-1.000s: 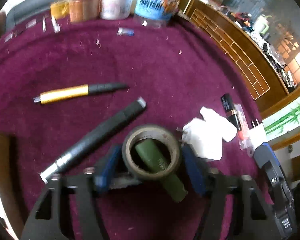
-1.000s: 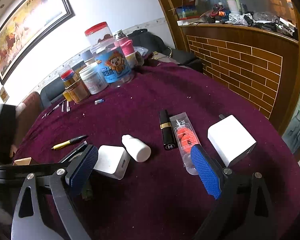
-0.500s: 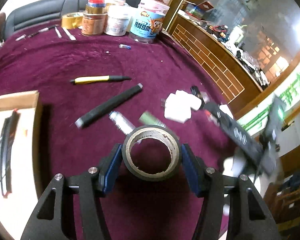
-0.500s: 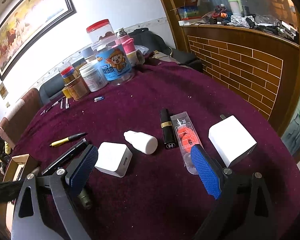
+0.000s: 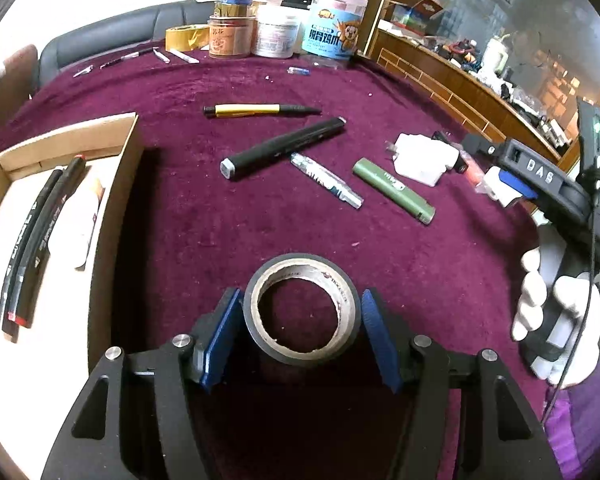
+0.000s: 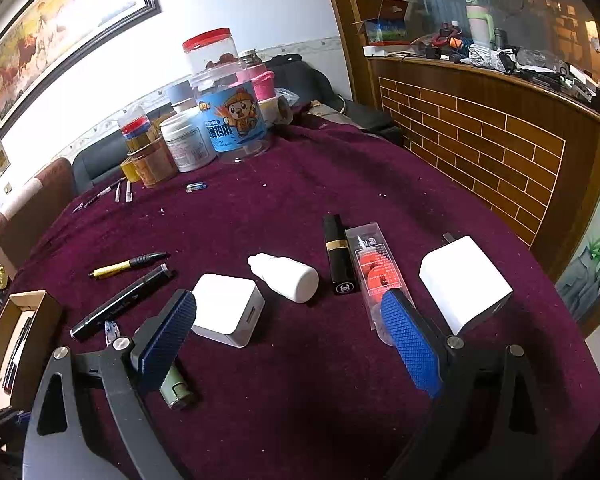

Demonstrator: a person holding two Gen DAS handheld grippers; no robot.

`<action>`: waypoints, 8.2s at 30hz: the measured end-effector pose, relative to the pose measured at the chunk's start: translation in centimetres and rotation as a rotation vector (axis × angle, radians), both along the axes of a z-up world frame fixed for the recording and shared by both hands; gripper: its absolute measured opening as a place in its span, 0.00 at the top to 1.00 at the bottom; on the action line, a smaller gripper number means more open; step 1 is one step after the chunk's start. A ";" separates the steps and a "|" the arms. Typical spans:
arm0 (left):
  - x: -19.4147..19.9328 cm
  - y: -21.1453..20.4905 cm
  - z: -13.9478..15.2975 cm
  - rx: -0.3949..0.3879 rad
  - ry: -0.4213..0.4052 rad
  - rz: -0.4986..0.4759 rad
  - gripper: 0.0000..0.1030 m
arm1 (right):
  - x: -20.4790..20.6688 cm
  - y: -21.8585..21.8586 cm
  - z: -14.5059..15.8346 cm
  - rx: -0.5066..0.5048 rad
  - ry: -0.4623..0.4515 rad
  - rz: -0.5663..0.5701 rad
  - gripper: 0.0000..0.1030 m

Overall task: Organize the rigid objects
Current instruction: 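Grasp the green cylinder with the right tool while the left tool holds the tape roll, then carry the tape roll and green cylinder into the box and open both tools, then grasp the black marker with the left tool while the right tool grasps the clear blue-capped pen, then lower the black marker and clear pen into the box and open both tools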

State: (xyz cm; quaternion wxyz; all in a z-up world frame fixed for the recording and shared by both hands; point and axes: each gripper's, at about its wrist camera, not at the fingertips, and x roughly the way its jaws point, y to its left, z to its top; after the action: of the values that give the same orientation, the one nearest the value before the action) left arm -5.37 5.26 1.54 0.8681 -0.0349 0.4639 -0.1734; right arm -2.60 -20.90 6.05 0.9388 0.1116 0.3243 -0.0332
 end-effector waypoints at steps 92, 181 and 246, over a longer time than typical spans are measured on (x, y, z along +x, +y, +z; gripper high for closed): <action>-1.4 3.2 1.9 -0.210 -0.044 -0.011 0.48 | -2.8 10.3 1.1 -0.117 0.231 0.419 0.83; 5.2 3.3 5.4 0.031 0.042 0.043 0.34 | 1.0 10.5 -2.7 -0.116 0.269 0.387 0.92; -1.0 25.1 1.8 -0.103 0.141 0.348 0.55 | -1.5 32.1 0.7 0.217 0.382 0.810 0.91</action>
State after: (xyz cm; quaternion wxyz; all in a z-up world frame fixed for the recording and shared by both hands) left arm -6.36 30.40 3.31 0.8475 -0.1710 0.5008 -0.0415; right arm -4.14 11.24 6.74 0.7824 0.0654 0.5105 0.3507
